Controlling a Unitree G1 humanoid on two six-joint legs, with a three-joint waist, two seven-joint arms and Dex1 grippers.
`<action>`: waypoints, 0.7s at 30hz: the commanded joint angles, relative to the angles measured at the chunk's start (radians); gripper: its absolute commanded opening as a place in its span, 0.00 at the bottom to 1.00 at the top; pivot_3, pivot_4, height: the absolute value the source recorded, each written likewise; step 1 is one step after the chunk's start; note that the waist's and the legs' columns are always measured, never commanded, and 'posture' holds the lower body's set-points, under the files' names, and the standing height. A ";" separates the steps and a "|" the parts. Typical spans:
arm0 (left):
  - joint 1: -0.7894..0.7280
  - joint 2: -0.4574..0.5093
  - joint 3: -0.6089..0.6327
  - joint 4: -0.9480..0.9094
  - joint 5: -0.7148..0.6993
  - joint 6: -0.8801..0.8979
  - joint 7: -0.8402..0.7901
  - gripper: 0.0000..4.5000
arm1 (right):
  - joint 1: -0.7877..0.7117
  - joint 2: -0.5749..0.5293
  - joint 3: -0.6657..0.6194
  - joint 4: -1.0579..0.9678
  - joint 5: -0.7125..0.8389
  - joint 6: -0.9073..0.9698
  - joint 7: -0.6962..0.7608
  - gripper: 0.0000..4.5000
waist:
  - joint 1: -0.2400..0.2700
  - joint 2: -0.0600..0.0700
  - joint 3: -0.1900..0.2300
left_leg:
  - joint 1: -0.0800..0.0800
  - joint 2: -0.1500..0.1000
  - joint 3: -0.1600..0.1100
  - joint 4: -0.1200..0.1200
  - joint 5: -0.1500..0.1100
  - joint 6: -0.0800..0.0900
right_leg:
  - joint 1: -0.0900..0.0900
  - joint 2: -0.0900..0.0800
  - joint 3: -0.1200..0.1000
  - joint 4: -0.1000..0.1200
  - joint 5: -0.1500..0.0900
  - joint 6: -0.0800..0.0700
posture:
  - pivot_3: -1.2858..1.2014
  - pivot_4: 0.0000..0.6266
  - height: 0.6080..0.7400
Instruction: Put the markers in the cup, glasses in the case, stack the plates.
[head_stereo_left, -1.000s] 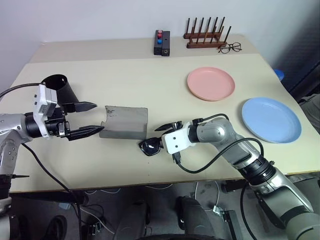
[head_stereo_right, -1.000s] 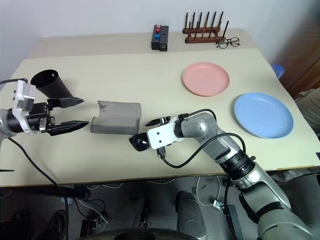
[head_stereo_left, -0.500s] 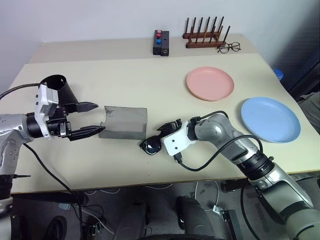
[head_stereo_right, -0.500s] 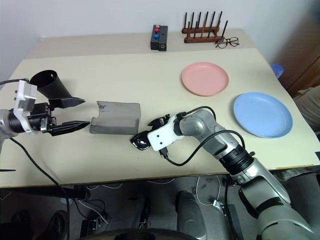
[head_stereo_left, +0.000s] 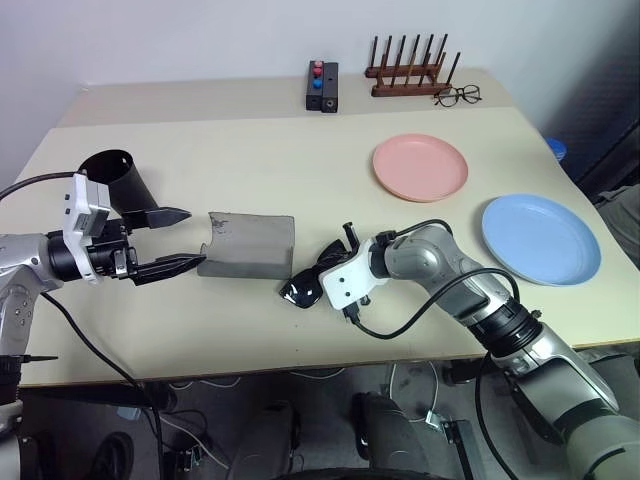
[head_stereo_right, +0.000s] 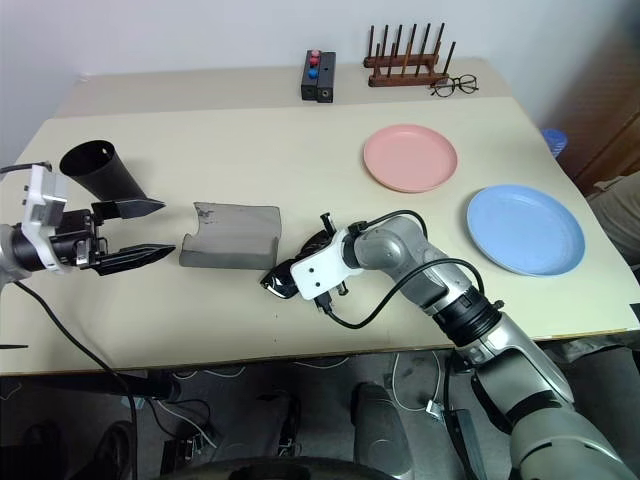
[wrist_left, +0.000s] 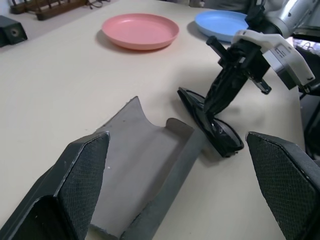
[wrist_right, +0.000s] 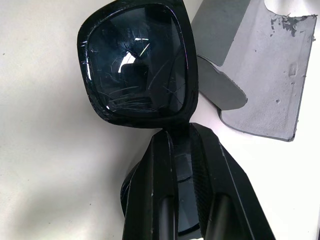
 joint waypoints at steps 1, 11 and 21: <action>-0.007 0.001 0.038 -0.011 -0.014 -0.006 0.001 1.00 | -0.004 -0.021 -0.057 -0.053 0.073 0.026 0.046 0.00 | 0.000 0.000 0.000 | 0.000 0.000 0.000 0.000 0.000 0.000 | 0.000 0.000 0.000 0.000 0.000 0.000 | 0.52 0.24 1.00; -0.033 -0.006 0.061 0.036 -0.016 -0.008 0.019 1.00 | -0.021 0.032 -0.280 -0.262 0.510 0.580 0.158 0.00 | 0.001 0.000 0.000 | 0.000 0.001 -0.001 0.000 -0.002 0.004 | 0.000 0.000 0.000 -0.001 0.000 0.000 | 0.52 0.24 1.00; 0.005 0.012 0.130 0.045 -0.023 0.011 0.040 1.00 | -0.192 0.229 -0.338 -0.188 0.595 0.841 -0.097 0.00 | -0.002 0.001 0.001 | -0.001 0.001 0.000 -0.001 -0.002 0.003 | -0.002 -0.001 0.000 -0.001 0.001 -0.001 | 0.52 0.24 1.00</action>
